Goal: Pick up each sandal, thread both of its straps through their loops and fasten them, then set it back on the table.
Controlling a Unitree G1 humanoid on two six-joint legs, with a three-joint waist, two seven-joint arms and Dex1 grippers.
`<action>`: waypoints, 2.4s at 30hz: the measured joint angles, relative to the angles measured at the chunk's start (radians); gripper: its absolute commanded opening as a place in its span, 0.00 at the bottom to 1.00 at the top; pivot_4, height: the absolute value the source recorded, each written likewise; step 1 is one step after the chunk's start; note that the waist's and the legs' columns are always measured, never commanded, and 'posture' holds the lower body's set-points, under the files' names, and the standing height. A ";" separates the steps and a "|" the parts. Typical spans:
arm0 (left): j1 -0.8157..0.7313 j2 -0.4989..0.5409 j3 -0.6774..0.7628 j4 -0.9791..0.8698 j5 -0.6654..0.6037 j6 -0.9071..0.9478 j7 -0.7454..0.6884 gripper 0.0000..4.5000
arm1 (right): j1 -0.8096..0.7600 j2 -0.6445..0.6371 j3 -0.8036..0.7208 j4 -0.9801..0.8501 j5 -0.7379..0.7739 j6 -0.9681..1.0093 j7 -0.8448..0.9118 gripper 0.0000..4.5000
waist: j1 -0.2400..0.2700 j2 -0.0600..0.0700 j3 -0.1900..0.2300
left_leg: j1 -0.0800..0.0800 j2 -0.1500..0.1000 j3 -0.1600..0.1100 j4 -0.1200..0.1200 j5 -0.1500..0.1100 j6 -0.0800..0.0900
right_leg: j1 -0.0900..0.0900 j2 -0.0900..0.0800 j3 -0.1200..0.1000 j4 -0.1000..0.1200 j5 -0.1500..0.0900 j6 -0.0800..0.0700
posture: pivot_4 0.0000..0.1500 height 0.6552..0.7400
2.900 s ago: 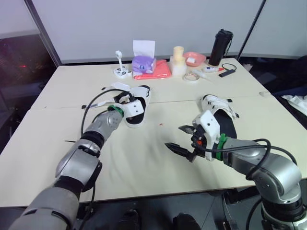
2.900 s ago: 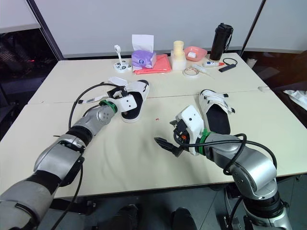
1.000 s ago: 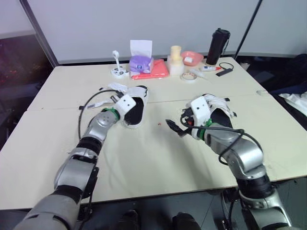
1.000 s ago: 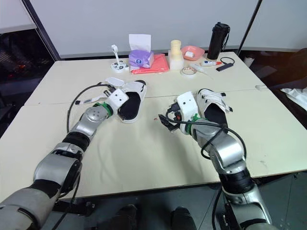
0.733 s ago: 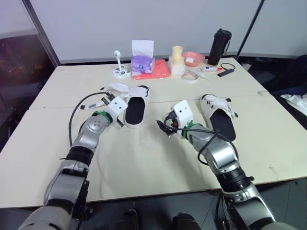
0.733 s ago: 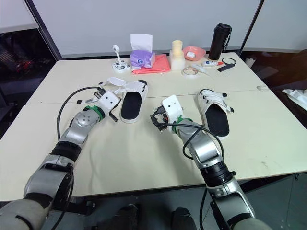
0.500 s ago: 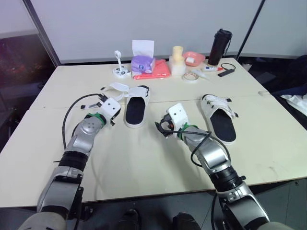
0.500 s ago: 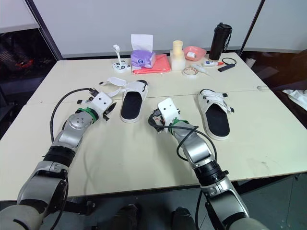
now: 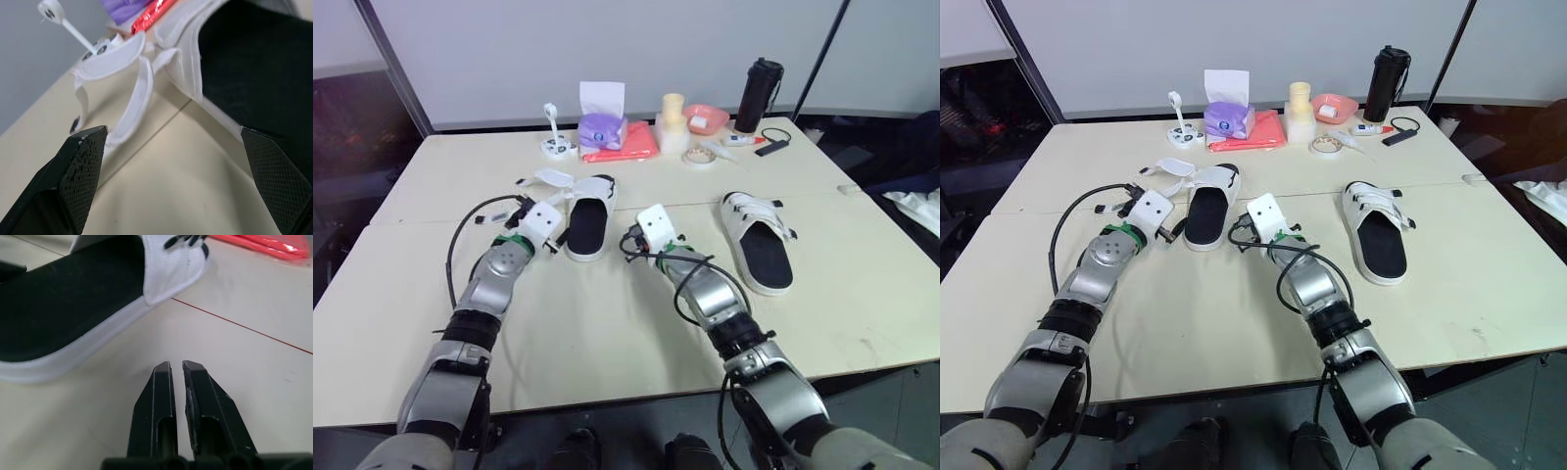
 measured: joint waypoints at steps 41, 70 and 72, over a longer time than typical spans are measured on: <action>0.148 0.047 -0.012 -0.236 -0.037 0.228 -0.248 0.01 | -0.031 0.148 -0.008 0.115 -0.041 -0.065 0.175 0.05 | -0.029 0.005 -0.003 | 0.002 0.000 -0.003 -0.006 0.001 -0.002 | -0.002 0.000 0.002 0.001 0.000 0.000 | 1.00 1.00; 0.322 0.307 -0.009 -0.724 -0.209 0.446 -0.616 0.06 | 0.211 -0.139 -0.162 -0.850 0.233 0.665 0.486 0.05 | -0.011 0.005 -0.003 | 0.002 0.001 -0.002 -0.010 0.001 -0.002 | -0.003 0.000 0.003 -0.002 -0.001 -0.001 | 1.00 1.00; 0.302 0.322 -0.006 -0.745 -0.220 0.447 -0.623 0.19 | 0.246 -0.186 -0.190 -0.928 0.282 0.717 0.501 0.05 | -0.007 0.005 -0.003 | 0.001 0.001 -0.002 -0.010 0.001 -0.002 | -0.003 0.000 0.002 -0.002 -0.001 -0.001 | 1.00 1.00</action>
